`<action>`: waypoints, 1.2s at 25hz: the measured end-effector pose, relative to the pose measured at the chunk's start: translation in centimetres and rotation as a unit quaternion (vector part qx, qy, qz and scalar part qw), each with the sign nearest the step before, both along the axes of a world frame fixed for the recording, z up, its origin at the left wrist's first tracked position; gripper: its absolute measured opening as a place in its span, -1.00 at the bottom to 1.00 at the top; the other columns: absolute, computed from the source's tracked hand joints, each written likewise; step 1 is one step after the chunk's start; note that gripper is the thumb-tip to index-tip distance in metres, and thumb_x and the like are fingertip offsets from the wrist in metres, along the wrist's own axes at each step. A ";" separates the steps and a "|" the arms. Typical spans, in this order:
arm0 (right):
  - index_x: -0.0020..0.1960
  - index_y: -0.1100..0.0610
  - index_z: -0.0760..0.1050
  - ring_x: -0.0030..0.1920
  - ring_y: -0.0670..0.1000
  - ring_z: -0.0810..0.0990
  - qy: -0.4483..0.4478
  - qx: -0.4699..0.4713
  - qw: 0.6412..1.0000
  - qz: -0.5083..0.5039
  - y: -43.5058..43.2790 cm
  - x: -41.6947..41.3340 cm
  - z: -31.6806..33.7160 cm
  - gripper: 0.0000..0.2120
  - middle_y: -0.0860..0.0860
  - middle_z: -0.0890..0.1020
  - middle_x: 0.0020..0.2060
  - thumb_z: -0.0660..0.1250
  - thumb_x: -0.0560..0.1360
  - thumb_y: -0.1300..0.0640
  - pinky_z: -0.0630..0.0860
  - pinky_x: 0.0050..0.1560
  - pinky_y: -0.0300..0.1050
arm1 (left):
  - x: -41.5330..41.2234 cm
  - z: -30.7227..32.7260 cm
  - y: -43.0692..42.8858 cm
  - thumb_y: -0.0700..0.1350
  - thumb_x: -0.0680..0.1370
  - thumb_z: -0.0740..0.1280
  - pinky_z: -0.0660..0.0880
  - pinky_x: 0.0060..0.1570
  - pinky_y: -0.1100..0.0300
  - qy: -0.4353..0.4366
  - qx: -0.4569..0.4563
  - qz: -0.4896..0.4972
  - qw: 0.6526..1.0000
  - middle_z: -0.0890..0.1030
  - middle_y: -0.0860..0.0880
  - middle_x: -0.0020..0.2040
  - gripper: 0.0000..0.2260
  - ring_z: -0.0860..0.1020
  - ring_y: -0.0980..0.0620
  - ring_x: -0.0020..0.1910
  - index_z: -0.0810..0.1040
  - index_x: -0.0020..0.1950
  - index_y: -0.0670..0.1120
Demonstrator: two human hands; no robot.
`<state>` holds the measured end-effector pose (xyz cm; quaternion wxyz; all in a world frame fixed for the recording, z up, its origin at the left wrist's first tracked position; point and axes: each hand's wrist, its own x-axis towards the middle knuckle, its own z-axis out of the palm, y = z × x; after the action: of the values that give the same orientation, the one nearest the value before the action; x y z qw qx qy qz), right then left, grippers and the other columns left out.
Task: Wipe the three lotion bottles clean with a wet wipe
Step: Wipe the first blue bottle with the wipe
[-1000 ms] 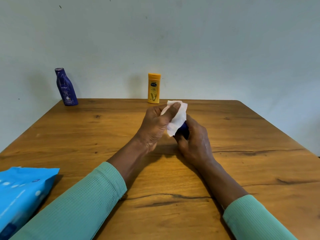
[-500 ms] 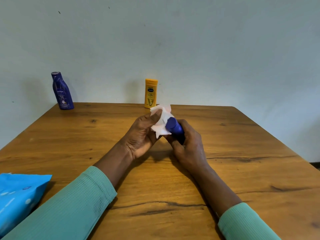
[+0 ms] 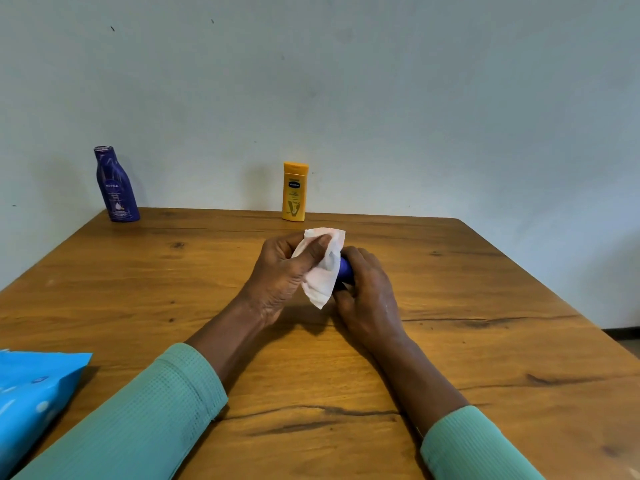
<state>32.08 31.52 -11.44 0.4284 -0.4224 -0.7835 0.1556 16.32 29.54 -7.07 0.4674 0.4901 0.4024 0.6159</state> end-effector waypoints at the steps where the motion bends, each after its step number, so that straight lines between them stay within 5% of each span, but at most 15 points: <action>1: 0.35 -0.01 0.46 0.18 -0.04 0.49 -0.008 0.001 1.000 -0.007 -0.1 0.0 0.0 -0.57 -0.06 0.55 0.18 0.42 0.52 0.24 0.56 0.21 0.14 | -0.3 -0.1 -0.1 0.02 0.42 0.46 0.64 -0.14 0.18 -0.003 -0.005 -0.004 1.000 0.77 0.02 -0.12 -0.81 0.71 0.13 -0.12 0.74 -0.03 -0.02; 7: 0.35 0.06 0.49 0.08 0.03 0.50 -0.090 0.075 0.990 -0.083 -0.8 -0.9 0.6 -0.45 0.03 0.60 0.09 0.59 0.42 0.03 0.52 0.06 0.03 | 0.7 -1.7 -2.3 0.04 0.53 0.47 0.65 -0.12 0.23 0.101 0.040 0.114 0.987 0.76 0.07 -0.06 -0.82 0.71 0.11 -0.05 0.70 0.09 0.02; 11: 0.33 0.00 0.50 -0.01 -0.01 0.52 -0.142 0.115 0.980 -0.080 -1.6 -1.5 0.9 -0.57 -0.02 0.63 0.01 0.50 0.50 -0.01 0.50 0.04 -0.03 | 0.4 -2.3 -3.3 0.13 0.63 0.34 0.61 -0.28 0.26 0.296 0.095 0.293 0.904 0.71 0.03 -0.05 -0.70 0.66 0.13 -0.14 0.68 0.13 -0.07; 15: 0.26 -0.02 0.47 -0.04 0.00 0.53 -0.178 0.123 0.974 -0.073 -2.0 -2.0 1.3 -0.65 -0.05 0.64 -0.04 0.46 0.53 -0.01 0.41 0.07 -0.05 | 0.4 -2.7 -3.8 0.06 0.69 0.28 0.47 -0.36 0.31 0.375 0.135 0.360 0.844 0.66 -0.03 -0.16 -0.71 0.60 0.12 -0.25 0.66 0.04 -0.12; 20: 0.18 0.01 0.54 0.03 0.06 0.49 -0.208 0.134 0.959 -0.137 -1.0 -1.2 1.2 -0.65 0.00 0.60 -0.01 0.53 0.44 0.00 0.37 0.05 0.02 | 0.3 -2.7 -3.3 -0.04 0.71 0.28 0.49 -0.35 0.25 0.435 0.156 0.285 0.840 0.60 -0.03 -0.16 -0.77 0.57 0.09 -0.24 0.65 0.05 -0.15; 25: 0.12 0.00 0.55 0.04 0.05 0.47 -0.222 0.111 0.955 -0.163 -0.6 -0.8 1.0 -0.61 0.01 0.56 -0.01 0.54 0.41 -0.15 0.38 0.10 0.07 | -0.5 -2.2 -3.3 -0.07 0.65 0.32 0.36 -0.32 0.41 0.455 0.174 0.192 0.852 0.53 0.05 -0.17 -0.78 0.51 0.12 -0.23 0.67 0.16 -0.18; 30: 0.18 0.02 0.54 0.09 0.08 0.47 -0.244 0.107 0.946 -0.184 -0.7 -1.1 1.0 -0.64 0.04 0.57 0.04 0.52 0.45 -0.05 0.36 0.15 0.08 | -0.5 -2.3 -3.3 0.02 0.57 0.38 0.37 -0.33 0.28 0.461 0.163 0.214 0.846 0.62 0.01 -0.19 -0.71 0.51 0.15 -0.25 0.70 0.14 -0.14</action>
<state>30.96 30.85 -10.47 0.2881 -0.5354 -0.7850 -0.1186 15.79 26.25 -9.35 -0.0017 0.6881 0.5606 0.4607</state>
